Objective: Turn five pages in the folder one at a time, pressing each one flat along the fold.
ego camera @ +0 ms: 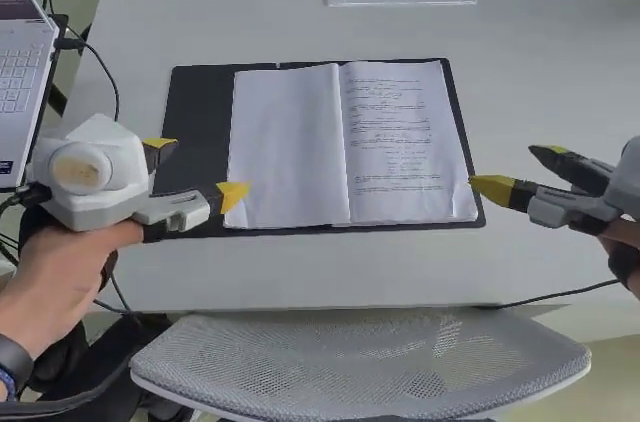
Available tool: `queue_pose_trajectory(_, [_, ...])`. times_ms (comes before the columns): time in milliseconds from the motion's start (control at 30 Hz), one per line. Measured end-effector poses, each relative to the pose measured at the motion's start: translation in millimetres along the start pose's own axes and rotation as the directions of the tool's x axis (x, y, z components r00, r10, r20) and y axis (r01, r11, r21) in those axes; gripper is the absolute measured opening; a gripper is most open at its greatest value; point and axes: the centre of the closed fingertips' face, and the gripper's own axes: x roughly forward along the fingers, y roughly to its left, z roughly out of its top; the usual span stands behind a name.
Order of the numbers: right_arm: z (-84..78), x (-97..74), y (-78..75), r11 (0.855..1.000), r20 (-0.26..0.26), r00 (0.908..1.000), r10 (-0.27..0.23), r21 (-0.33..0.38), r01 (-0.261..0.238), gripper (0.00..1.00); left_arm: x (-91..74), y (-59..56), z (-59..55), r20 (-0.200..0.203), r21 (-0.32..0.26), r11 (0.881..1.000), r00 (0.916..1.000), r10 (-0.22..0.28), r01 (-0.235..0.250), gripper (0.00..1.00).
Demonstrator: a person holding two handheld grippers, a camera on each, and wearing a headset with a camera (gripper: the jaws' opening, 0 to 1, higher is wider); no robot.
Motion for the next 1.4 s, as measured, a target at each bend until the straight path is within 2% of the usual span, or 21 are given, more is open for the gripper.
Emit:
queue_pose_trajectory(300, [-24.0,-20.5,5.2,1.000,-0.020,0.9994,-0.027,0.004,0.027,0.91,-10.5,-17.7,-19.3,-0.014,-0.006,1.000,0.9998,-0.014,0.014,0.83])
queue_pose_trajectory(500, [-35.1,-29.3,4.1,0.999,-0.031,0.9987,-0.041,0.022,0.042,0.94,-13.9,-19.2,-26.8,-0.023,-0.021,1.000,0.9997,0.001,-0.002,0.86])
queue_pose_trajectory(700, [-38.3,-30.9,2.2,0.999,-0.038,0.9981,-0.048,0.024,0.049,0.94,-14.2,-19.4,-27.0,-0.032,-0.016,1.000,0.9995,0.003,-0.003,0.85])
queue_pose_trajectory(800, [-37.1,-31.6,0.8,0.998,-0.034,0.9981,-0.051,0.030,0.052,0.93,-9.3,-21.3,-18.1,-0.027,-0.008,1.000,0.9996,-0.005,0.005,0.84])
queue_pose_trajectory(967, [-35.5,-33.6,-1.4,0.997,-0.021,0.9979,-0.062,0.043,0.063,0.92,6.3,-30.7,3.3,-0.006,0.014,0.999,0.9993,-0.036,0.036,0.81])
queue_pose_trajectory(1033, [-35.1,-34.8,-2.3,0.996,-0.015,0.9976,-0.068,0.050,0.068,0.91,17.5,-40.7,16.6,0.006,0.037,0.997,0.9976,-0.070,0.069,0.81])
queue_pose_trajectory(1133, [-34.8,-36.3,-2.8,0.996,-0.009,0.9973,-0.073,0.057,0.074,0.91,31.5,-53.4,30.5,0.018,0.059,0.992,0.9938,-0.110,0.108,0.81])
queue_pose_trajectory(1200, [-34.5,-37.2,-2.8,0.995,-0.005,0.9970,-0.077,0.060,0.077,0.91,45.3,-66.4,40.1,0.014,0.088,0.985,0.9890,-0.147,0.145,0.80])
queue_pose_trajectory(1400, [-35.0,-38.8,-4.3,0.994,-0.005,0.9961,-0.088,0.060,0.089,0.90,80.4,-102.1,56.6,0.004,0.137,0.963,0.9720,-0.235,0.232,0.79])
